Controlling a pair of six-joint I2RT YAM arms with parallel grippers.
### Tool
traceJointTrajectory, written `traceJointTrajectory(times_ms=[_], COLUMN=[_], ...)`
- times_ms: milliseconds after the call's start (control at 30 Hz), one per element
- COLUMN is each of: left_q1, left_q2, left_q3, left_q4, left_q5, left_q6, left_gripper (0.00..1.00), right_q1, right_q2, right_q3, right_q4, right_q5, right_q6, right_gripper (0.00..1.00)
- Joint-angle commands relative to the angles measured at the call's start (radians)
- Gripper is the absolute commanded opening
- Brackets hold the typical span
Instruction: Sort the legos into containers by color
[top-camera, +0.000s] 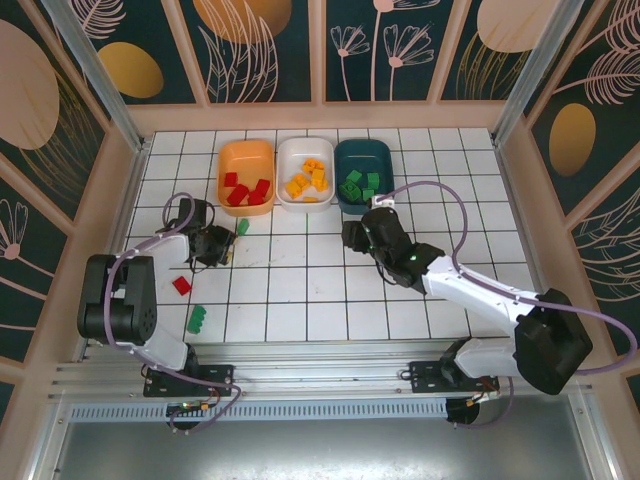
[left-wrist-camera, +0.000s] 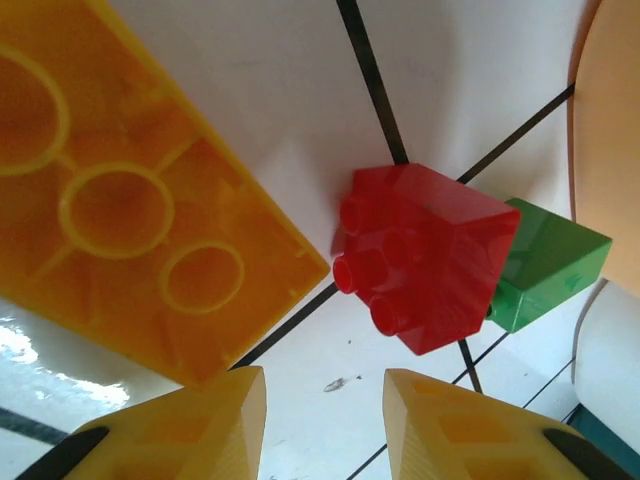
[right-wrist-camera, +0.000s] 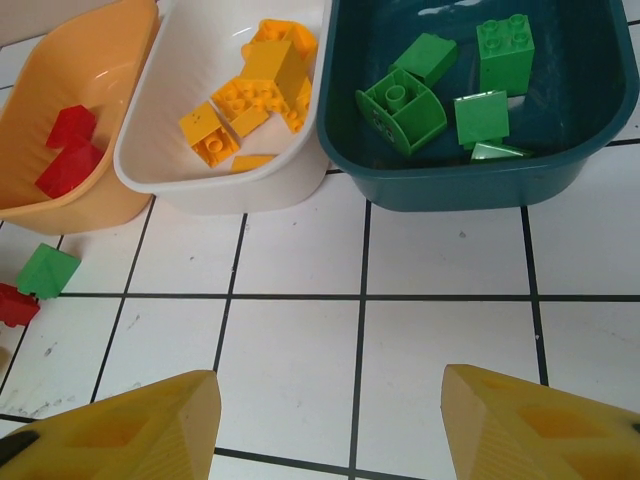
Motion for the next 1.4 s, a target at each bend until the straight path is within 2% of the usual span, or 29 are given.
traceJointTrajectory(times_ms=[0, 167, 300, 633, 1000, 1233, 1367], left_q1=[-0.003, -0.003, -0.003, -0.002, -0.003, -0.028, -0.036], left_q2=[-0.017, -0.058, -0.030, 0.099, 0.101, 0.009, 0.028], left_q3=[0.009, 0.019, 0.060, 0.087, 0.097, 0.154, 0.193], left_q4=[0.049, 0.052, 0.017, 0.038, 0.059, -0.027, -0.111], left_q5=[-0.020, -0.051, -0.089, -0.059, -0.036, -0.143, -0.187], left_q6=[-0.026, -0.015, 0.001, 0.005, 0.015, 0.166, 0.308], left_gripper=[0.36, 0.37, 0.40, 0.38, 0.39, 0.47, 0.52], right_q1=[0.005, 0.005, 0.005, 0.005, 0.004, 0.004, 0.004], right_q2=[-0.021, -0.004, 0.012, -0.011, -0.006, 0.014, 0.036], right_q3=[-0.027, -0.039, -0.035, -0.053, -0.052, -0.047, -0.039], right_q4=[0.023, 0.045, 0.053, 0.045, 0.046, 0.060, 0.075], right_q5=[0.031, 0.011, 0.006, 0.015, 0.014, -0.002, -0.018], right_q6=[-0.008, -0.006, -0.006, 0.001, 0.003, 0.004, 0.004], right_gripper=[0.61, 0.61, 0.61, 0.61, 0.61, 0.61, 0.61])
